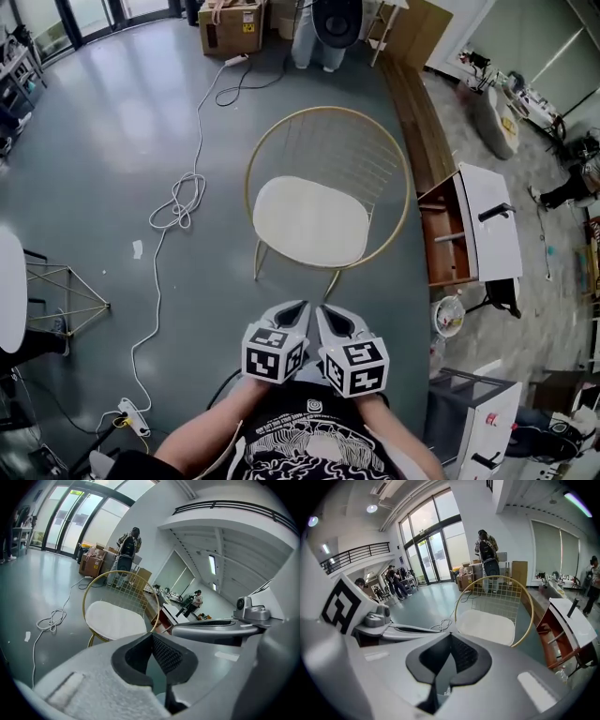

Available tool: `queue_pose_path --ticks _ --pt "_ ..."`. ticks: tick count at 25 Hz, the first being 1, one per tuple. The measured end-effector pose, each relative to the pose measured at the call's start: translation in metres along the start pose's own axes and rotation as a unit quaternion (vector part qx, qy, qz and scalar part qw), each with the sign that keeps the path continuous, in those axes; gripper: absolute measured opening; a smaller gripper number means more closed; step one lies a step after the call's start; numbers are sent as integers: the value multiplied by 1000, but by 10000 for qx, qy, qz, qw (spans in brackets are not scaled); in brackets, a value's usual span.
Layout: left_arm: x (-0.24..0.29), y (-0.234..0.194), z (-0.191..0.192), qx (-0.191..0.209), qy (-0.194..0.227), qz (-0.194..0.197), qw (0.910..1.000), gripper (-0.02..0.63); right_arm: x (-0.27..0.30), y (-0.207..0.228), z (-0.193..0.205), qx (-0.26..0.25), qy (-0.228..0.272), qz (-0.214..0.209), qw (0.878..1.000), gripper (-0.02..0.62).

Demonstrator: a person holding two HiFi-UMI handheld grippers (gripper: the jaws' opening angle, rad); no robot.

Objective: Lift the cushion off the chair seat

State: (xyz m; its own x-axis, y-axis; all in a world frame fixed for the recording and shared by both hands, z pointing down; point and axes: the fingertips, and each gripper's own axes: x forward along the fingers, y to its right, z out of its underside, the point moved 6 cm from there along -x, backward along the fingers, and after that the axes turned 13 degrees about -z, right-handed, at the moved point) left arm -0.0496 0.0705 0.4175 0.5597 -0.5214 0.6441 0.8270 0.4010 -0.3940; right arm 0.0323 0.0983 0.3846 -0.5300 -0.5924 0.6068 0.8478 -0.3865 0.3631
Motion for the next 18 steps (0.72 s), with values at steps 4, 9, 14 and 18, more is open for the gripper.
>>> queue_pose_path --ticks 4,9,14,18 --pt "14 -5 -2 -305 -9 119 9995 -8 8 10 -3 -70 -119 -35 9999 -2" --pt "39 -10 -3 -795 47 318 9963 -3 22 30 -9 -140 -216 -217 9994 -2" --pt "83 -25 1 -1665 232 322 9852 -3 33 62 -16 -404 -543 -455 9967 -2" --pt "114 -31 10 -2394 446 300 9694 -3 40 88 -21 -535 -785 -640 9934 -2"
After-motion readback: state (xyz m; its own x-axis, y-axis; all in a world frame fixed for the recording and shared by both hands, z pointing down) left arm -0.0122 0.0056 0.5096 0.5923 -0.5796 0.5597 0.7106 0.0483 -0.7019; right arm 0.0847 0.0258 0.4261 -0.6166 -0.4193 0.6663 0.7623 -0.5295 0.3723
